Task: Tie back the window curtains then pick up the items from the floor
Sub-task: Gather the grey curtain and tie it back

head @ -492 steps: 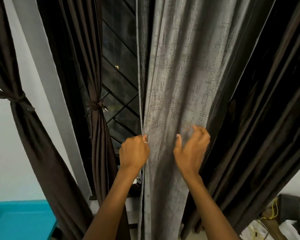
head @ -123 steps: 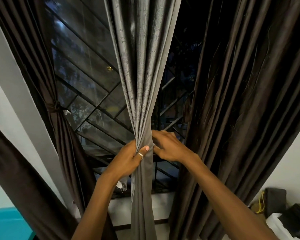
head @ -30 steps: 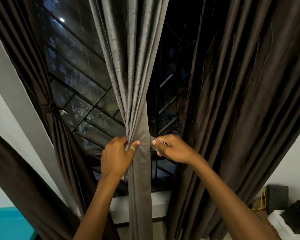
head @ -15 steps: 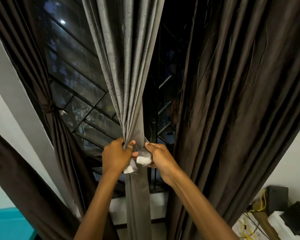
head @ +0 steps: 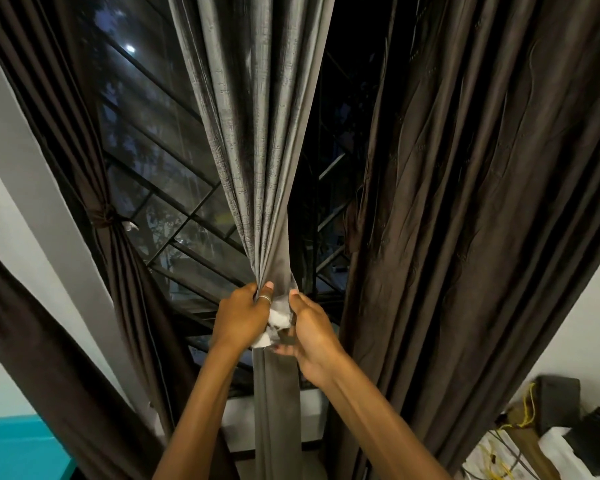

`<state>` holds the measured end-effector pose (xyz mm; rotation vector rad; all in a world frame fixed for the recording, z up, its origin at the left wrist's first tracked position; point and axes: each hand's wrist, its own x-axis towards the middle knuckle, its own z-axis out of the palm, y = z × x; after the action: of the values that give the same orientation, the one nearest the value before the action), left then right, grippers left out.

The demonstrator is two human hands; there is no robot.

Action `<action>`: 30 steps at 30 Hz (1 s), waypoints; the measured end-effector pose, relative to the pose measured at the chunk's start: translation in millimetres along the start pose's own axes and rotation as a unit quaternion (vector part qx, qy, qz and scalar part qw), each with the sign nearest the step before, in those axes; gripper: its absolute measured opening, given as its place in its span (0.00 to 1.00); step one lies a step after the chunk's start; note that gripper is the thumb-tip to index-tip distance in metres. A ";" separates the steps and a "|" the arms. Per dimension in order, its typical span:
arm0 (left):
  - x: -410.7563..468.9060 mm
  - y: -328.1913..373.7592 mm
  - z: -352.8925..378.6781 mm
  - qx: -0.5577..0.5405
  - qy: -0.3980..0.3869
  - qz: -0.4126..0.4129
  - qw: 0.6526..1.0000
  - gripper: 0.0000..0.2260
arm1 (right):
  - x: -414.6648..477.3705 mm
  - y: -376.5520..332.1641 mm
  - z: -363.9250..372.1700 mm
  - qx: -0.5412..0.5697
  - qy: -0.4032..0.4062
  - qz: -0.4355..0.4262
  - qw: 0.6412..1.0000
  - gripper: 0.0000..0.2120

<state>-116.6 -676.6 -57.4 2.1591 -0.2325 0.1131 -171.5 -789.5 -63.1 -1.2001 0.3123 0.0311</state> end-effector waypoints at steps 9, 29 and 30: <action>-2.5 1.3 -0.1 -0.031 -0.025 -0.004 0.999 0.16 | 11.2 5.6 1.6 0.073 0.012 -0.012 0.997 0.17; -43.0 15.6 7.0 0.092 0.054 0.204 0.973 0.08 | 20.5 12.0 -10.8 -0.046 0.009 -0.106 0.993 0.15; -41.9 18.6 7.4 0.091 0.065 0.208 0.972 0.08 | 19.4 12.8 -9.0 -0.050 0.001 -0.118 0.992 0.15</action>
<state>-161.4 -687.7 -53.6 2.2434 -0.6174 0.5333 -157.3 -795.8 -82.7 -1.3305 0.1704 -0.1624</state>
